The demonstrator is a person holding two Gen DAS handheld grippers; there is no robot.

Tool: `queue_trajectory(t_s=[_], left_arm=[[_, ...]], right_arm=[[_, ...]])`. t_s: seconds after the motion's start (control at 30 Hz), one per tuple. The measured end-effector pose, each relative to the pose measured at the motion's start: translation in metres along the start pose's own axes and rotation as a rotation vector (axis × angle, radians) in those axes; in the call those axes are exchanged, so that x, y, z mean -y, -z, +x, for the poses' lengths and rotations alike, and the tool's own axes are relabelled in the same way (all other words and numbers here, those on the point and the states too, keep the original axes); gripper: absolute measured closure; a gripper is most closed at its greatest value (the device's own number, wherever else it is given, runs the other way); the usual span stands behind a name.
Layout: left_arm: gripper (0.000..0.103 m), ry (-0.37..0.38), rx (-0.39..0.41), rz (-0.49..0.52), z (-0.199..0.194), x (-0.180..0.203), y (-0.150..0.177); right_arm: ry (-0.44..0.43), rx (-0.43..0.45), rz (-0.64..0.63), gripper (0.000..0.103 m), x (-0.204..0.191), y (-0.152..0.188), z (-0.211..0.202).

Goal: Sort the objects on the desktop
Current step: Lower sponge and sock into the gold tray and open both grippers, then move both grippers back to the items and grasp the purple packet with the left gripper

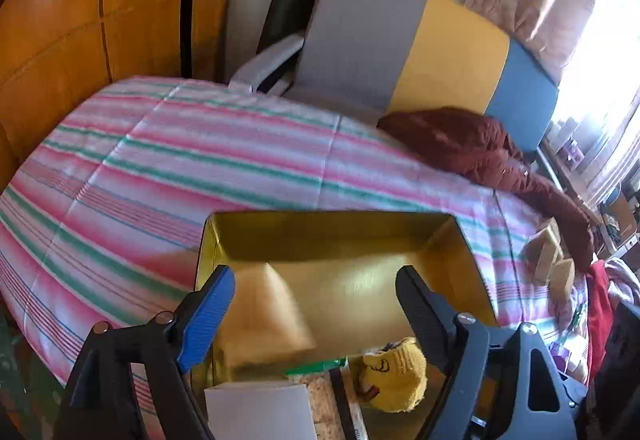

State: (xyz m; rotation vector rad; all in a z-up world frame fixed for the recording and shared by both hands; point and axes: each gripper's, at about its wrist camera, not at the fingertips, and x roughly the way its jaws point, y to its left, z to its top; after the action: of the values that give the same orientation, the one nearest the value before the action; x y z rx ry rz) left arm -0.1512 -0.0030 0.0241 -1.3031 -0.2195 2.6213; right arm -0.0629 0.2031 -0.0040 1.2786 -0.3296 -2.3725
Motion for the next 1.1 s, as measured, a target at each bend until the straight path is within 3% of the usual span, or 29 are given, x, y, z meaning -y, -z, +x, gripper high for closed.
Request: queue_trajectory(t_s=[0.2,0.4,0.53,0.6,0.67,0.8,0.93,1.1], left_arm=[[0.020,-0.038,0.116,0.052,-0.036,0.017,0.009],[0.026,0.019,0.186,0.129,-0.065,0.048,0.029],[0.029,0.105,0.134,0.156,-0.064,0.067,0.040],[0.042,0.159,0.085,0.148,-0.058,0.075,0.045],[0.042,0.203,0.050,0.165,-0.054,0.085,0.050],[0.042,0.241,0.048,0.291,-0.056,0.117,0.068],[0.042,0.329,0.031,0.402,-0.059,0.152,0.085],[0.042,0.396,-0.037,0.450,-0.051,0.188,0.103]], right_arm=[[0.174,0.007,-0.013,0.024,0.014,0.000,-0.006],[0.311,0.082,0.041,0.025,0.048,-0.016,-0.032],[0.403,0.129,0.082,0.025,0.079,-0.021,-0.057],[0.451,0.134,0.107,0.025,0.100,-0.022,-0.068],[0.522,0.127,0.128,0.026,0.125,-0.020,-0.077],[0.626,0.118,0.190,0.027,0.171,-0.012,-0.102],[0.668,0.143,0.247,0.027,0.207,0.007,-0.143],[0.635,0.141,0.298,0.027,0.233,0.038,-0.182]])
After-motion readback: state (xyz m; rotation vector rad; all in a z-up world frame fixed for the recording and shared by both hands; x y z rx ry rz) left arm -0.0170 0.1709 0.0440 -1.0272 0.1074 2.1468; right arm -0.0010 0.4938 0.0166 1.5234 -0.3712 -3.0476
